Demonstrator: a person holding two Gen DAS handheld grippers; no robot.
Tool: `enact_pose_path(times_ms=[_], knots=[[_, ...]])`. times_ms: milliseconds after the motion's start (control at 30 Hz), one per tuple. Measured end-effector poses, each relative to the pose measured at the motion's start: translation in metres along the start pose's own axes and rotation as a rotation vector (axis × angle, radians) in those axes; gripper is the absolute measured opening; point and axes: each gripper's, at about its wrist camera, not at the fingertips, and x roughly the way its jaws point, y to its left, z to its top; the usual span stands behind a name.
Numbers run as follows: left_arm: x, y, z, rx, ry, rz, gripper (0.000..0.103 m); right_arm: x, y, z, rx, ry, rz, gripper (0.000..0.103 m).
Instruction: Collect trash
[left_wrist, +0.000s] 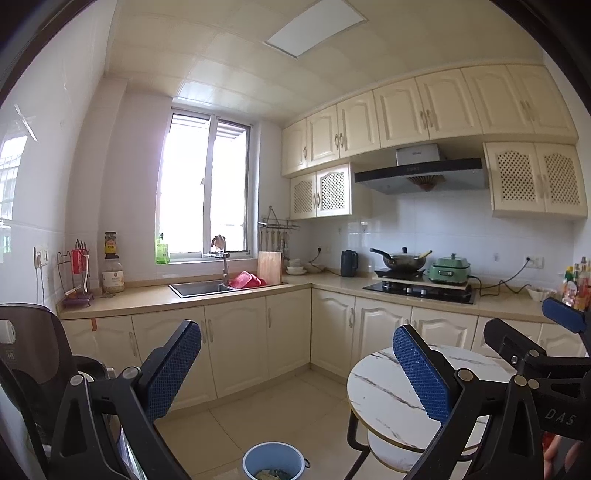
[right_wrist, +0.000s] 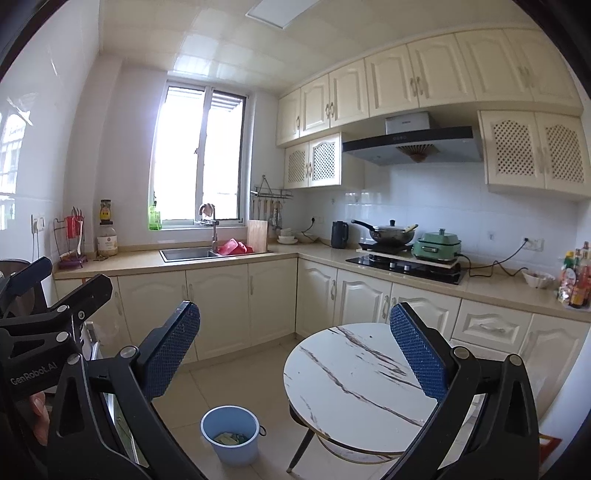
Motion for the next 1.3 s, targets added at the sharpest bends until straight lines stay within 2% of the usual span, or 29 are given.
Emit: enact_pose_path(times_ms=[667,1300], knots=[[0.015,0.014,0.035,0.013,0.006,-0.022,0.102,0.005,-0.005,-0.003,0.007,0.017,-0.005,0.103],[0.023,0.025,0.047,0.015,0.012,-0.032,0.102,0.006,-0.009,-0.003,0.008,0.03,-0.015,0.103]])
